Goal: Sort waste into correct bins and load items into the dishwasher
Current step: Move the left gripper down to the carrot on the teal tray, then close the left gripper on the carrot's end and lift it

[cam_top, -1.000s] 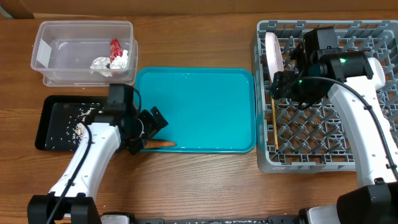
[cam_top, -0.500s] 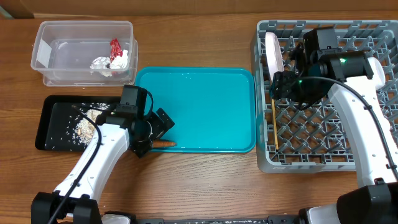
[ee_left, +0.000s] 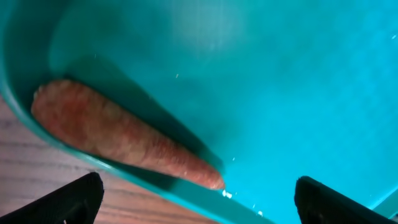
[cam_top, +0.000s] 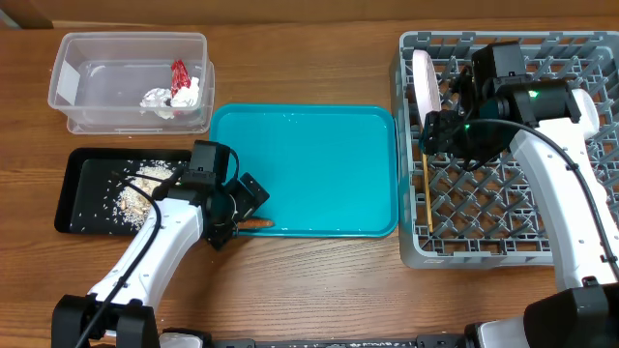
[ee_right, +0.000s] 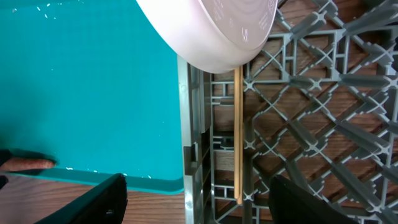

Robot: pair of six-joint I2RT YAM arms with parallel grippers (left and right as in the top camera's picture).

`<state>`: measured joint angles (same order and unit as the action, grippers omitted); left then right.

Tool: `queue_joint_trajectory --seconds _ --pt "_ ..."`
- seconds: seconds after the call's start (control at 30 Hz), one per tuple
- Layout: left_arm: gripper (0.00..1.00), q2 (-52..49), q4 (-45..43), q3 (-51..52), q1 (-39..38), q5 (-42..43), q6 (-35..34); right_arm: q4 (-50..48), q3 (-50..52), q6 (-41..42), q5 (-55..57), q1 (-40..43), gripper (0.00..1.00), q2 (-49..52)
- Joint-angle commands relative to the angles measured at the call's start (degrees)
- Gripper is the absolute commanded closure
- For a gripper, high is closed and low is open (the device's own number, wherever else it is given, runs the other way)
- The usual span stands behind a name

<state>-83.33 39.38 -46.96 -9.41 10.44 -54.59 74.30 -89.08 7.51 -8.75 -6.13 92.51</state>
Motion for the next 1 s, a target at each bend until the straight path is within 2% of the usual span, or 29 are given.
queue_joint_trajectory --seconds 0.0,0.4,0.67,0.83,0.9,0.97 --pt "0.0 0.17 -0.74 0.44 -0.37 -2.12 -1.16 0.0 -0.28 0.15 -0.35 -0.17 0.25 -1.49" --pt "0.0 -0.63 -1.36 0.48 -0.37 -3.1 -1.22 0.0 -0.28 0.15 -0.35 -0.17 0.25 -1.49" --pt "0.0 -9.29 -5.68 0.48 -0.37 -0.37 -1.36 0.37 -0.28 -0.04 -0.35 -0.17 0.25 -1.49" --pt "0.01 -9.97 -8.22 0.46 -0.35 -0.52 -1.09 0.44 -0.28 -0.04 -0.35 -0.17 0.25 -1.49" --pt "0.04 -9.99 -8.76 0.46 -0.37 -0.66 -1.09 0.42 -0.28 -0.04 -0.35 -0.17 0.25 -1.49" --pt "0.13 -9.99 -9.46 0.46 -0.35 -1.25 -1.09 0.42 -0.28 -0.04 -0.35 -0.17 0.25 -1.49"
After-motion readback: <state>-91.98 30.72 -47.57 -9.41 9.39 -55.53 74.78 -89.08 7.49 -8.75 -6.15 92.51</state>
